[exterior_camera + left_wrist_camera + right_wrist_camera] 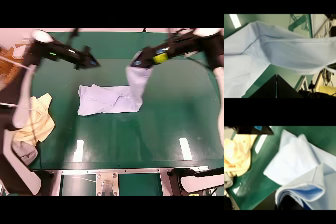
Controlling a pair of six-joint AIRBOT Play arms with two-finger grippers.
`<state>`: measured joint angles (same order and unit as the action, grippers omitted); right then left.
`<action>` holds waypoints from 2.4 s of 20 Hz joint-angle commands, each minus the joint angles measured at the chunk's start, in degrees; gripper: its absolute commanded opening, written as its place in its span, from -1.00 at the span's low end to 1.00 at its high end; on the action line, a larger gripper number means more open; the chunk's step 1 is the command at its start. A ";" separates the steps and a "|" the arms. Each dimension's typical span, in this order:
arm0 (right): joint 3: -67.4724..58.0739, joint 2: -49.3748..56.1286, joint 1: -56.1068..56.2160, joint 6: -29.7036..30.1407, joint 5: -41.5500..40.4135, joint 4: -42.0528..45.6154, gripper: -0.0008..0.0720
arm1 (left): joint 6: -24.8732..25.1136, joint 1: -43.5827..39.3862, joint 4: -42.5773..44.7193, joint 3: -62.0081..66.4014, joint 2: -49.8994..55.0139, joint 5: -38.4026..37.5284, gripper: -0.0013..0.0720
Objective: Fold the shirts.
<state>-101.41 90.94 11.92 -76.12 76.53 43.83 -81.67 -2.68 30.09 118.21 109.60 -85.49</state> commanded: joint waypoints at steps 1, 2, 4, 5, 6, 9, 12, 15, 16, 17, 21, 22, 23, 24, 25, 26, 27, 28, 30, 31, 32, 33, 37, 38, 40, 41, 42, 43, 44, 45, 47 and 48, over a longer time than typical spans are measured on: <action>3.10 4.57 15.30 -0.42 -20.96 0.02 -0.93 | -0.98 11.19 -0.13 0.04 -5.77 -5.64 -0.89; 3.10 7.45 19.30 -0.39 -25.29 -0.33 -0.93 | -0.98 13.27 -0.11 -0.07 -6.64 -5.55 -0.89; 3.08 14.49 27.06 -0.39 -36.81 -1.90 -0.83 | -0.85 15.98 -0.13 -0.07 -7.34 -5.57 -0.89; 2.78 18.12 30.23 -0.39 -43.71 -2.14 0.03 | -0.83 16.85 -0.04 -0.09 -7.32 -5.55 -0.89; 1.95 20.57 32.00 -0.37 -47.10 -1.62 0.61 | -0.83 17.27 0.52 -0.26 -7.34 -5.49 -0.89; -2.03 19.82 28.48 -0.85 -38.23 8.07 0.47 | -0.74 17.35 1.14 -0.90 -7.23 -5.42 -0.89; -4.57 13.11 17.11 -10.56 -22.71 21.57 0.28 | -0.44 17.38 1.20 -1.33 -7.21 -5.51 -0.89; -4.09 9.33 2.43 -15.45 -9.84 23.91 0.52 | -0.44 17.35 1.18 -1.33 -7.21 -5.42 -0.89; -2.89 9.25 -1.51 -15.63 -6.73 22.82 0.53 | -0.46 17.35 1.18 -1.33 -7.21 -5.42 -0.89; -0.24 9.25 -4.92 -15.61 -5.35 21.29 0.56 | -0.46 17.35 1.18 -1.33 -7.21 -5.40 -0.89; 15.32 10.40 -10.34 -10.86 -9.16 9.81 0.66 | -0.59 17.35 1.18 -1.33 -7.21 -4.90 -0.89; 18.27 11.32 -10.14 -8.76 -10.95 6.75 0.66 | -0.74 17.35 1.18 -1.33 -7.21 -4.48 -0.89; 20.00 12.59 -9.51 -7.10 -12.28 3.78 0.66 | -0.81 17.35 1.18 -1.33 -7.21 -4.09 -0.89; 20.52 14.53 -8.57 -5.66 -12.76 0.76 0.66 | -0.81 17.35 1.16 -1.33 -7.21 -3.87 -0.89; 20.39 16.55 -7.50 -4.35 -12.81 -2.23 0.66 | -0.81 17.35 1.16 -1.33 -7.21 -3.87 -0.89; 20.26 18.45 -6.19 -2.56 -12.87 -5.92 0.66 | -0.83 17.35 1.18 -1.33 -7.21 -3.91 -0.89; 20.02 19.82 -4.90 -1.07 -12.92 -9.05 0.65 | -0.85 17.35 1.16 -1.33 -7.21 -3.96 -0.89; 19.71 20.79 -3.72 0.13 -13.00 -11.50 0.65 | -0.90 17.35 1.16 -1.33 -7.21 -4.00 -0.89; 18.47 21.33 -2.08 0.35 -13.40 -12.52 0.24 | -1.03 17.35 1.16 -1.33 -7.21 -4.09 -0.89; 17.07 21.31 -2.05 0.39 -12.90 -12.55 -0.39 | -1.03 17.35 1.16 -1.33 -7.21 -4.09 -0.89; 15.23 21.24 -2.58 0.33 -11.93 -12.55 -0.85 | -1.03 17.35 1.16 -1.33 -7.21 -4.09 -0.89; 13.14 20.72 -3.63 0.20 -10.78 -12.46 -0.94 | -1.03 17.35 1.16 -1.33 -7.21 -4.13 -0.89; 10.08 12.13 -13.81 -2.54 -12.44 -6.84 -0.94 | -1.01 17.35 1.16 -1.33 -7.21 -5.25 -0.89; 10.10 9.05 -18.23 -4.50 -12.02 -2.25 -0.94 | -1.01 17.35 1.16 -1.33 -7.21 -5.18 -0.89; 10.40 3.34 -27.87 -7.85 -8.92 6.38 -0.94 | -0.83 17.35 1.18 -1.33 -7.21 -5.09 -0.89; 10.97 0.90 -32.76 -8.55 -7.15 9.55 -0.94 | -0.81 17.35 1.18 -1.33 -7.21 -5.01 -0.89; 12.09 -1.60 -38.14 -9.29 -5.84 12.72 -0.94 | -0.81 17.35 1.16 -1.33 -7.21 -4.96 -0.89; 13.51 -3.63 -43.08 -9.40 -5.09 14.91 -0.95 | -0.81 17.35 1.18 -1.33 -7.21 -4.96 -0.89; 15.34 -5.62 -48.43 -9.38 -4.66 16.83 -0.94 | -0.81 17.35 1.18 -1.33 -7.21 -4.96 -0.89; 17.29 -7.21 -53.29 -9.33 -4.28 17.94 -0.94 | -0.81 17.35 1.18 -1.33 -7.21 -4.94 -0.89; 22.32 -10.16 -62.88 -8.85 -4.04 19.52 -0.94 | -0.81 17.35 1.18 -1.33 -7.21 -4.94 -0.89; 25.46 -11.52 -67.38 -8.31 -4.04 19.91 -0.94 | -0.81 17.35 1.18 -1.33 -7.21 -4.92 -0.89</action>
<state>-82.00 83.96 -42.61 -84.58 71.20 59.18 -82.59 14.68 31.24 116.90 102.41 -90.45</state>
